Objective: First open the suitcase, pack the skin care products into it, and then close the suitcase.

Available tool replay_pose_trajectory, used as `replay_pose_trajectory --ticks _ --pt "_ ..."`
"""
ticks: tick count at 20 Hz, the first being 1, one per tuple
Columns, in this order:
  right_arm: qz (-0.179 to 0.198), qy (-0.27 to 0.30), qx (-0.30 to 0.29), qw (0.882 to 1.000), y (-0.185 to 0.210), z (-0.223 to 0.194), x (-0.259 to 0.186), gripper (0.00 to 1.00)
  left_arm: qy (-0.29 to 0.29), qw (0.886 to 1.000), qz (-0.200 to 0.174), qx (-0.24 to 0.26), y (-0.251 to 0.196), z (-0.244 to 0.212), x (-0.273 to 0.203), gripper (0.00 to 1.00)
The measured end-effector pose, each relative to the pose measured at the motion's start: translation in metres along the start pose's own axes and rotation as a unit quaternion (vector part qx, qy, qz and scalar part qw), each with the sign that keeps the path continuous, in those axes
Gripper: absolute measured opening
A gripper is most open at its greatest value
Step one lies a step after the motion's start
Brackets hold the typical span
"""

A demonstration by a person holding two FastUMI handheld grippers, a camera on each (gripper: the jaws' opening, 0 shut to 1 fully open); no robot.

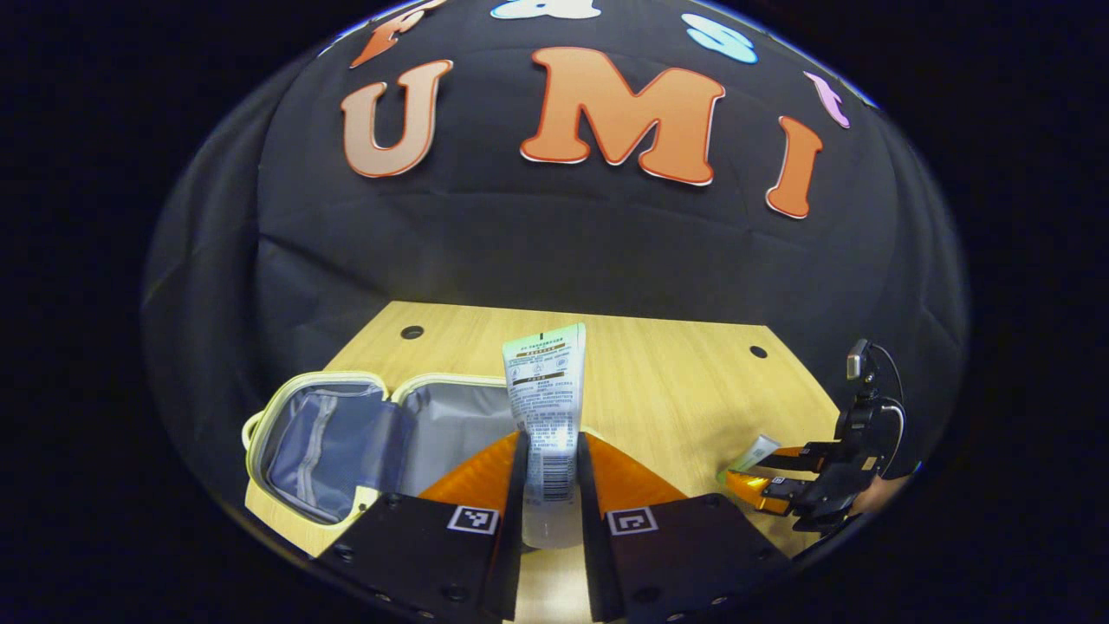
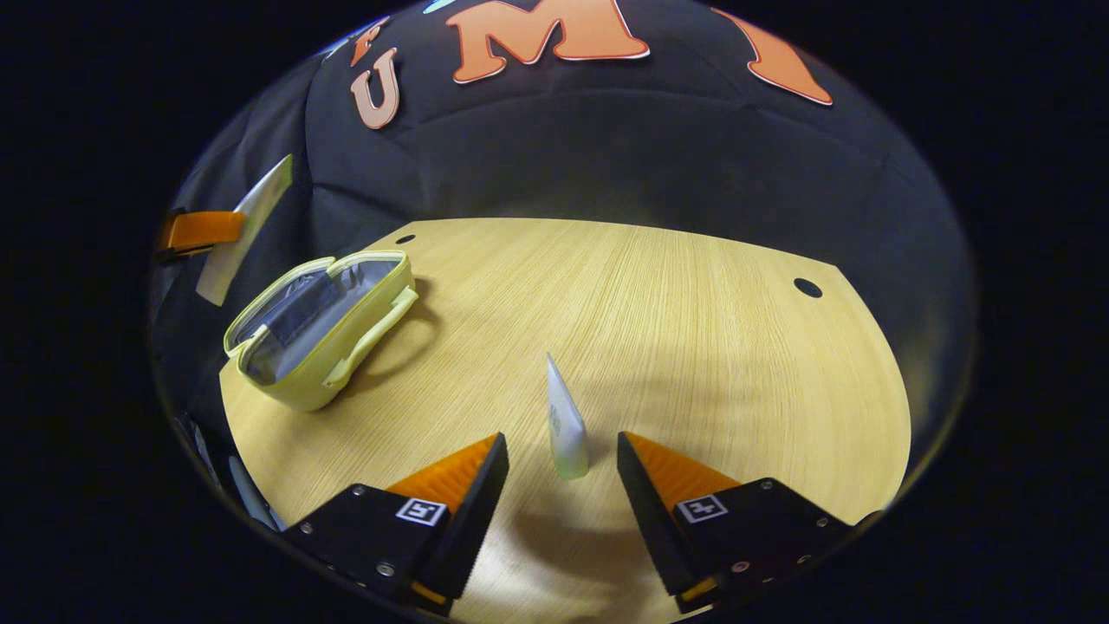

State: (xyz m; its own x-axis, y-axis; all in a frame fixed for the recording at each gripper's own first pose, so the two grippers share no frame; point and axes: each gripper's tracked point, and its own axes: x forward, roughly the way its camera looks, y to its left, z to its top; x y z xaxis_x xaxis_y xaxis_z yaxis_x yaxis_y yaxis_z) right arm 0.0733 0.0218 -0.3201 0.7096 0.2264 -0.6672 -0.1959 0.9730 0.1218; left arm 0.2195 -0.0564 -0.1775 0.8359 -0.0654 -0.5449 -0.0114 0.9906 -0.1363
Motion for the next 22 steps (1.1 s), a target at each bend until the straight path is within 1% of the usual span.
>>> replay_pose_trajectory --ticks 1,2,3,4,5,7,8,9,11,14,16,17,18,20,22 --pt "0.000 0.004 0.005 1.000 -0.001 -0.001 0.004 0.71 0.002 1.000 0.010 -0.005 0.010 -0.002 -0.004 0.31" --pt "0.001 0.011 0.013 1.000 0.000 -0.002 0.007 0.67 0.006 1.000 0.012 -0.006 0.014 -0.005 -0.007 0.31" --pt "0.006 0.017 0.022 1.000 0.003 -0.003 0.010 0.60 0.005 1.000 0.021 -0.008 0.021 -0.006 -0.010 0.31" --pt "-0.001 0.016 0.027 1.000 0.000 -0.003 0.012 0.52 0.009 1.000 0.023 -0.008 0.025 -0.009 -0.012 0.31" --pt "-0.008 0.014 0.031 0.999 -0.004 -0.002 0.014 0.48 0.009 1.000 0.027 -0.007 0.030 -0.009 -0.013 0.31" --pt "-0.006 0.014 0.049 0.999 0.002 0.001 0.013 0.35 0.013 0.999 0.029 -0.004 0.039 -0.013 -0.013 0.31" --pt "-0.003 0.011 0.056 0.998 0.004 0.003 0.009 0.39 0.017 1.000 0.025 -0.003 0.044 -0.016 -0.011 0.31" --pt "0.000 0.004 0.060 0.998 0.008 0.008 0.004 0.34 0.024 0.999 0.025 -0.001 0.047 -0.019 -0.008 0.32" --pt "0.005 -0.008 0.063 0.998 0.018 0.017 -0.009 0.33 0.037 0.999 0.023 0.009 0.057 -0.024 -0.001 0.31" --pt "0.012 -0.024 0.063 0.998 0.040 0.031 -0.032 0.34 0.054 0.998 0.004 0.014 0.064 -0.033 0.012 0.31" --pt "0.013 -0.032 0.061 0.998 0.056 0.039 -0.045 0.34 0.062 0.998 -0.001 0.023 0.073 -0.038 0.021 0.31" --pt "0.013 -0.035 0.060 0.998 0.064 0.043 -0.051 0.29 0.068 0.997 -0.006 0.024 0.077 -0.041 0.028 0.31" --pt "0.015 -0.036 0.061 0.997 0.074 0.047 -0.057 0.33 0.076 0.997 -0.012 0.021 0.080 -0.046 0.035 0.31" --pt "0.015 -0.039 0.059 0.997 0.094 0.055 -0.064 0.34 0.093 0.995 -0.019 0.019 0.088 -0.057 0.045 0.30" --pt "0.018 -0.041 0.055 0.997 0.116 0.060 -0.070 0.33 0.110 0.993 -0.025 0.019 0.095 -0.068 0.059 0.31"
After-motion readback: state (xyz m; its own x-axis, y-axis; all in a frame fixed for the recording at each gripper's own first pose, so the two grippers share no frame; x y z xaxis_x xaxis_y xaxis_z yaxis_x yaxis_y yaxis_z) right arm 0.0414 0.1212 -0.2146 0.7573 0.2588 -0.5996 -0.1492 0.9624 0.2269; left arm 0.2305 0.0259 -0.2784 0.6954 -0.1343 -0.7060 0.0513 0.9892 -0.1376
